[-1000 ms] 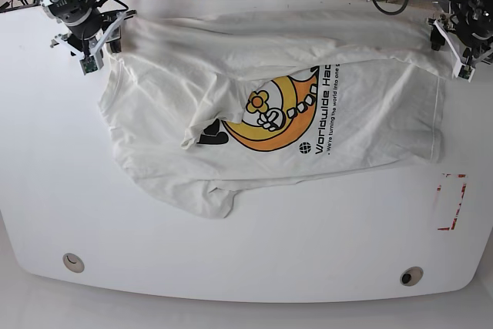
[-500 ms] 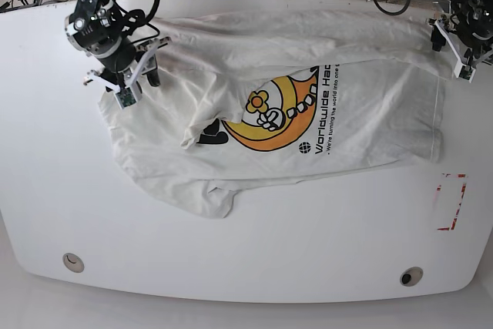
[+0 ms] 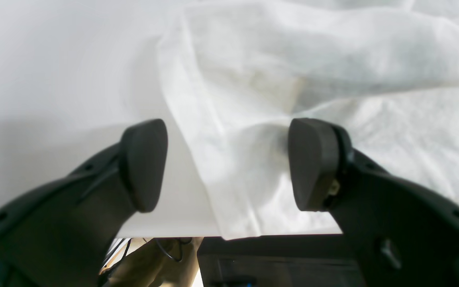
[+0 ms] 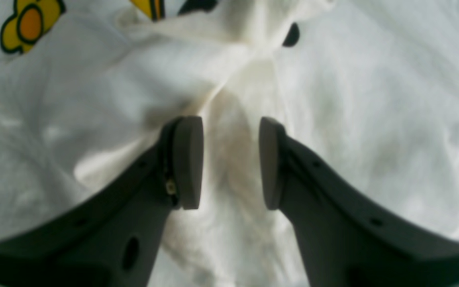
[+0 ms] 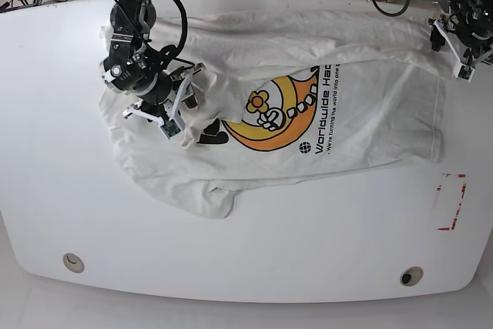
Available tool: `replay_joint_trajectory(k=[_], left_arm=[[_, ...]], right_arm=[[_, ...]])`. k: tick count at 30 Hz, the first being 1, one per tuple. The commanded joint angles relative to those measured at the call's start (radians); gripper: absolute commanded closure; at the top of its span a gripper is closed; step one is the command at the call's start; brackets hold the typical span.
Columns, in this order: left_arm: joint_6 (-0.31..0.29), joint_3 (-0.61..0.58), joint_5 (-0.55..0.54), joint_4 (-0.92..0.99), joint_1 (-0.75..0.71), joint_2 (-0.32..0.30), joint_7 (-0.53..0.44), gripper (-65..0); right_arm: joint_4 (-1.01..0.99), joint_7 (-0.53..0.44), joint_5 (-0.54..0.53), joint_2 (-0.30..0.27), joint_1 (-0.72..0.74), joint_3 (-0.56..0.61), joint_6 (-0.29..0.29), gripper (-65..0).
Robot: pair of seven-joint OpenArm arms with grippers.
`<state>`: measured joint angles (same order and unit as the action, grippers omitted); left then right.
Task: Fold the T-shirt properly
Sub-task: 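Move the right gripper down along the shirt side to the hem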
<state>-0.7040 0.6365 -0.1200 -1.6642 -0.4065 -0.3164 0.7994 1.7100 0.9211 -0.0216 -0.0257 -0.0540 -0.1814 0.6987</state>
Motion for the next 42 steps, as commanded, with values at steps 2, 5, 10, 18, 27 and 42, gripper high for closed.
replay_joint_trajectory(k=[2,5,10,18,27,42], left_arm=[[0.006,0.01,-0.002,-0.018,0.001,-0.017,-0.007,-43.9],[0.006,0.012,-0.002,-0.018,-0.001,-0.017,-0.007,-43.9],[0.006,0.012,-0.002,-0.018,-0.001,-0.017,-0.007,-43.9],[0.006,0.01,-0.004,-0.02,-0.019,-0.017,-0.008,-43.9],[0.006,0.006,-0.005,-0.015,-0.021,-0.017,-0.008,-43.9],[0.006,0.015,-0.027,-0.044,0.025,-0.005,-0.005,-44.2]], right_arm=[[-0.031,-0.024,-0.01,0.008,0.072,0.03,-0.001,-22.5],[-0.077,-0.024,-0.004,0.034,0.118,0.036,-0.001,-22.5],[-0.163,-0.029,-0.004,0.054,0.196,0.038,-0.001,-22.5],[-0.328,-0.132,-0.004,0.05,0.325,0.033,-0.001,-22.5],[-0.259,-0.084,-0.015,0.007,0.357,0.032,-0.001,-22.5],[0.005,-0.017,-0.005,-0.056,0.228,-0.114,-0.001,-26.8]])
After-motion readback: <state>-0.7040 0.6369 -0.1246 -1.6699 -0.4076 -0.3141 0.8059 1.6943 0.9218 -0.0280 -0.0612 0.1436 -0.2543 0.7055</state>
